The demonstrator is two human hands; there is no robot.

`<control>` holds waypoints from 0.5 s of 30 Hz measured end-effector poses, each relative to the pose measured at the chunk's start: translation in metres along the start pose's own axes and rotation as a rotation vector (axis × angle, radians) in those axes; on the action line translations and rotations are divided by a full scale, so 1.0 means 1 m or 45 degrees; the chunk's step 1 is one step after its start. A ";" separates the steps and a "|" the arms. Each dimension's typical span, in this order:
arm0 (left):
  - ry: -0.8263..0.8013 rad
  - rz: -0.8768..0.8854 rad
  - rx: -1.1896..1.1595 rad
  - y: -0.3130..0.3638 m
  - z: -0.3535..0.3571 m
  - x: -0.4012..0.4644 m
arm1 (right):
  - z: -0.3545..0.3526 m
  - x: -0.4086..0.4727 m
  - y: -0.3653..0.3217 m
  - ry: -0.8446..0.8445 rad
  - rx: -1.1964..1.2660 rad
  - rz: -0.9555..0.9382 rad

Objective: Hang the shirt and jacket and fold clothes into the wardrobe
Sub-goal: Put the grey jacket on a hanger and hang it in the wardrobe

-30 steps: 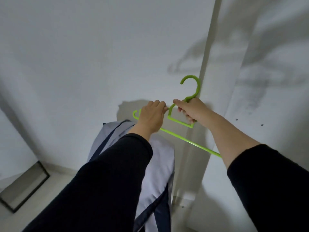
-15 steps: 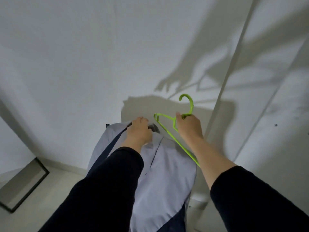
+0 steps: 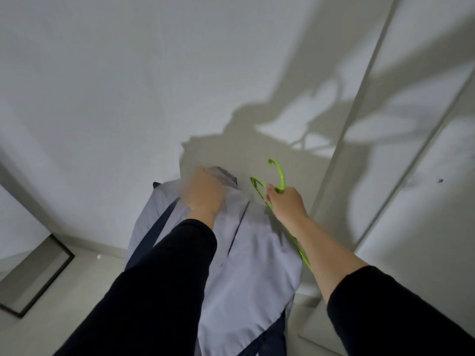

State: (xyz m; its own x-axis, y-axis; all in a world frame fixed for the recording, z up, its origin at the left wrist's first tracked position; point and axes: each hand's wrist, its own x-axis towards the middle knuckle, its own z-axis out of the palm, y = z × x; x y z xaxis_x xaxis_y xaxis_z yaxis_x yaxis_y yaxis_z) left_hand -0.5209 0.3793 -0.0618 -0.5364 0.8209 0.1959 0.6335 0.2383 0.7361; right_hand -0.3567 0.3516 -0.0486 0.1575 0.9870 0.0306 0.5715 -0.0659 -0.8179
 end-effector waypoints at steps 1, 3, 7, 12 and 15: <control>0.033 -0.023 -0.133 0.007 -0.011 -0.001 | -0.001 -0.002 -0.002 -0.024 0.007 -0.007; 0.066 -0.006 -0.400 0.019 -0.031 -0.001 | -0.001 -0.007 -0.008 -0.078 0.015 -0.021; -0.100 0.216 -0.729 0.044 -0.049 -0.014 | -0.005 -0.008 -0.026 -0.020 0.224 0.076; -0.665 0.146 -0.846 0.049 -0.047 -0.055 | -0.020 -0.011 -0.043 -0.326 0.426 0.270; -0.844 0.182 -0.685 0.045 -0.044 -0.076 | -0.016 -0.010 -0.050 -0.320 0.340 0.318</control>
State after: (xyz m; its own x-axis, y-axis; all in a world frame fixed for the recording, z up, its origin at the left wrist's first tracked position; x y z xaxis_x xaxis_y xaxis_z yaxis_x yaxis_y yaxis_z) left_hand -0.4768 0.3047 -0.0151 0.0704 0.9974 0.0148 0.2302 -0.0307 0.9727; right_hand -0.3737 0.3431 0.0011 0.0447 0.9527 -0.3007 0.3076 -0.2995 -0.9031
